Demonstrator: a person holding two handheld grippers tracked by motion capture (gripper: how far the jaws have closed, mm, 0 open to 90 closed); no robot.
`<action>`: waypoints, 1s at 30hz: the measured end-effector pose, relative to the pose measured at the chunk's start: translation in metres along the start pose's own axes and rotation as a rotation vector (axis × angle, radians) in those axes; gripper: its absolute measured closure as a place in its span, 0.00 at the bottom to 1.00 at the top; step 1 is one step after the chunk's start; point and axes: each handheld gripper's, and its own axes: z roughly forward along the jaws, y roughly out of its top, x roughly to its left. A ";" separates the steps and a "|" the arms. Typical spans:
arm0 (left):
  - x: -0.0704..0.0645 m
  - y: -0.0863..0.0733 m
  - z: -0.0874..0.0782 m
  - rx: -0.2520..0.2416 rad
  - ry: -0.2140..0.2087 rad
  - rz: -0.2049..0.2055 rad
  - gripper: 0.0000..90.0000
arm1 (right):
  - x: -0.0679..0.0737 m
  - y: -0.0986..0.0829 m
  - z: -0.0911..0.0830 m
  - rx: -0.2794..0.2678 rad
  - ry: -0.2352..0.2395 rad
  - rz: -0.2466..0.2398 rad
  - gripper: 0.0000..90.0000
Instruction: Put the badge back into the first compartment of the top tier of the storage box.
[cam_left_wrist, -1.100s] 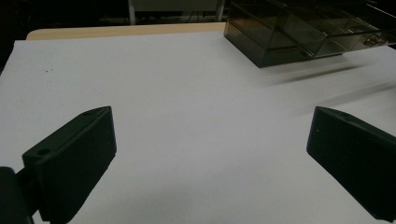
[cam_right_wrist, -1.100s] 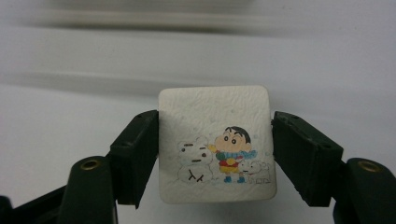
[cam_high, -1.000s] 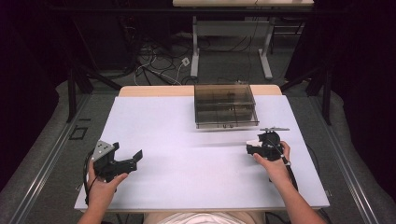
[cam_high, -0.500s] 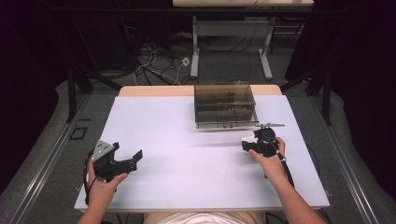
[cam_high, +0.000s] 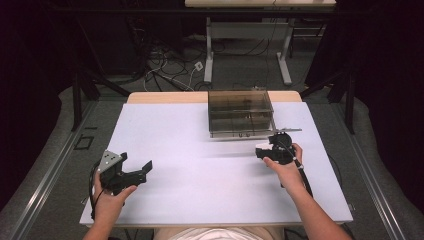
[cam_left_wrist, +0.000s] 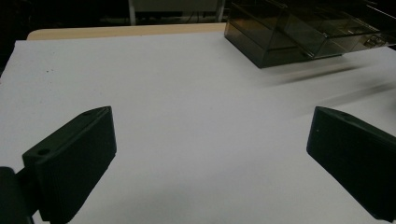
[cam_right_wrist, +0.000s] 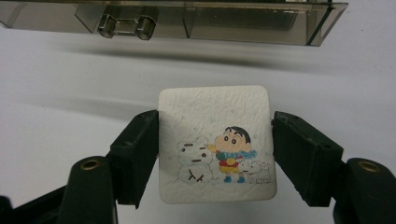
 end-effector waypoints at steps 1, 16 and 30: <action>0.000 0.000 0.000 0.001 -0.002 -0.005 0.02 | 0.000 0.000 0.000 0.000 0.000 0.000 0.36; -0.001 0.001 0.002 0.001 -0.004 -0.007 0.02 | 0.004 0.010 -0.007 -0.003 0.002 0.001 0.36; 0.000 0.003 0.009 0.004 -0.018 -0.013 0.02 | 0.012 0.026 -0.015 -0.023 0.012 0.003 0.36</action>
